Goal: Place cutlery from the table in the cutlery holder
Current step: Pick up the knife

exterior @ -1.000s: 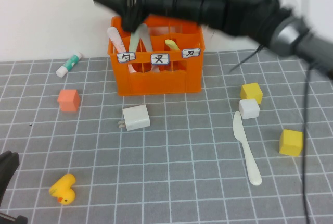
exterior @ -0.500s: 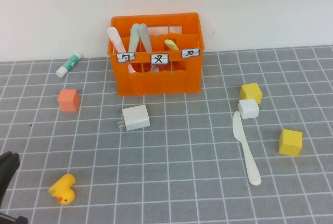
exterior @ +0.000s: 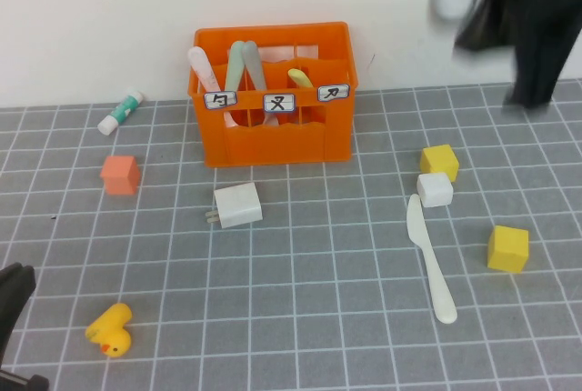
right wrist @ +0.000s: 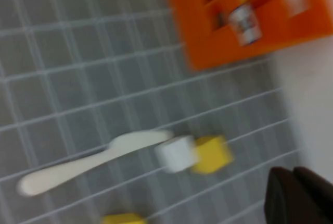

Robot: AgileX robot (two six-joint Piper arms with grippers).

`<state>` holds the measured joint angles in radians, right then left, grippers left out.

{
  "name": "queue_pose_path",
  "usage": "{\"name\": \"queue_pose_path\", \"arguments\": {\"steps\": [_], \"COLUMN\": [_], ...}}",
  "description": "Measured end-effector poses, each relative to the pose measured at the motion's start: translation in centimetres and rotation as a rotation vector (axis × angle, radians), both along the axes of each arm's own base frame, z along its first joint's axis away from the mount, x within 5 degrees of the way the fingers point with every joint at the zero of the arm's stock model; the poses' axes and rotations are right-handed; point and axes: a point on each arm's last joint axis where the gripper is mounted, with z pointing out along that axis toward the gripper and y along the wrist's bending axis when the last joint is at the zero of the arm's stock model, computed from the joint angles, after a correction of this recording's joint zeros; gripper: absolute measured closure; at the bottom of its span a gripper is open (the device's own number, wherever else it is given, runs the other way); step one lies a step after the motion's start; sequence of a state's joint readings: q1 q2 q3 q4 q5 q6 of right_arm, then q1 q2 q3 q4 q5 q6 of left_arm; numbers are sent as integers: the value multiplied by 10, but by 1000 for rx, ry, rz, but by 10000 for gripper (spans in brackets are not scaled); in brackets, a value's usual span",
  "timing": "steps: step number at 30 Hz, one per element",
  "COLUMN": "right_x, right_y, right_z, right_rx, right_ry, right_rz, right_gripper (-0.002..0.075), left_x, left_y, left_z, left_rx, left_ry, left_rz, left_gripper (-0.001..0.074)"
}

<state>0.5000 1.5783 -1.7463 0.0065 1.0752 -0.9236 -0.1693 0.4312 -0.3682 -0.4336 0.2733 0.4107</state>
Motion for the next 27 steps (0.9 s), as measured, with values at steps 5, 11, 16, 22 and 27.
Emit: {"name": "queue_pose_path", "arguments": {"steps": [5,11,16,22,27], "right_x": [0,-17,-17,5,14], "right_y": [2,-1,-3,-22,-32], "right_z": [-84,-165,-200,-234,-252], "right_rx": [-45,2,25,65,74], "right_ry": [172,300,360,456,515], "right_rz": [-19,-72,-116,-247,-306], "right_gripper": [726,726,726,726,726], "left_x": [0,0,0,0,0], "left_y": [0,0,0,-1,-1], "left_z": [0,0,0,-5,-6], "left_rx": [-15,-15,-15,-19,-20], "left_ry": [1,1,3,18,22], "left_rz": [0,0,0,0,0], "left_gripper": [736,736,735,736,736]}}
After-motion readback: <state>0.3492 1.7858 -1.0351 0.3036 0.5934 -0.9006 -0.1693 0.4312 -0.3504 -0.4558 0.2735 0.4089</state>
